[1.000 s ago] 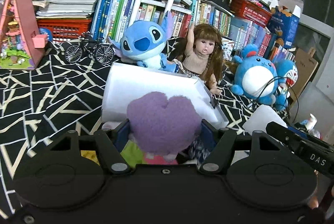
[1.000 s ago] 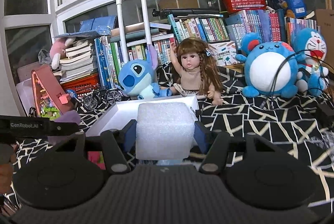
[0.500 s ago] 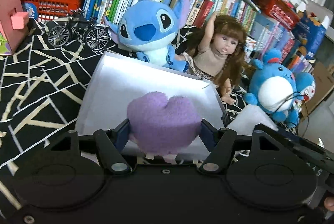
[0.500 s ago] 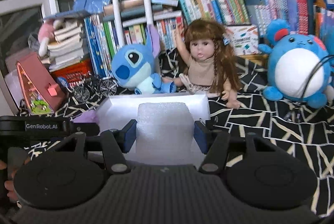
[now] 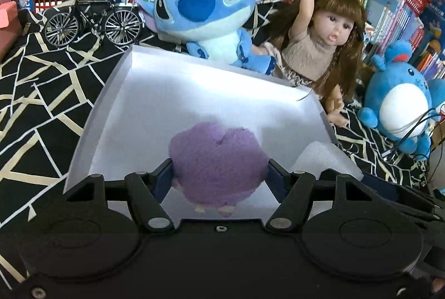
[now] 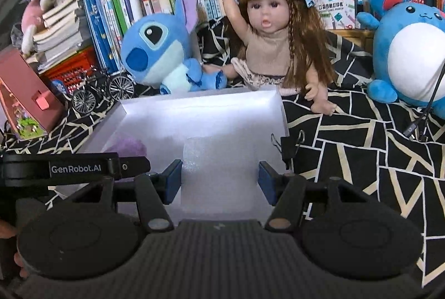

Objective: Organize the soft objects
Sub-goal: 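Carry the purple plush and the foam block into the white box with both tools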

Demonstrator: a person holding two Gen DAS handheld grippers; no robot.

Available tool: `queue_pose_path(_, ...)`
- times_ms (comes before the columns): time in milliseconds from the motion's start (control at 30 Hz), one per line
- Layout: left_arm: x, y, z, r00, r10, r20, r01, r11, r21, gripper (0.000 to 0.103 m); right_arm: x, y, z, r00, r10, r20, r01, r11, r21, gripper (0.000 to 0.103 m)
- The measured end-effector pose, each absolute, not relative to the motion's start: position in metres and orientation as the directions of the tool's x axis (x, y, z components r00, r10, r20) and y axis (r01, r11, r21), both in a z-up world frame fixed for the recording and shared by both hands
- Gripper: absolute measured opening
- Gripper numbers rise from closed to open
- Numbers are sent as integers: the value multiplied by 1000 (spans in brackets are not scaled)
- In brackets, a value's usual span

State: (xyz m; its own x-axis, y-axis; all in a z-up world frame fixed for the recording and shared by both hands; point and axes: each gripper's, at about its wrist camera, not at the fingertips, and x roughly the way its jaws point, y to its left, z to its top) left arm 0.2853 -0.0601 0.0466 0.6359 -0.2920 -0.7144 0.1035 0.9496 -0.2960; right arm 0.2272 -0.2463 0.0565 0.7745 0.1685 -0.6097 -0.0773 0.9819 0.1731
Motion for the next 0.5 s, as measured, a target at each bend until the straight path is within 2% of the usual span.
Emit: queue_pose_path(500,297,-63,27,577,-278,-768,72,954,-291,68,231,-236,37,753,155,-639,-99,987,123,62)
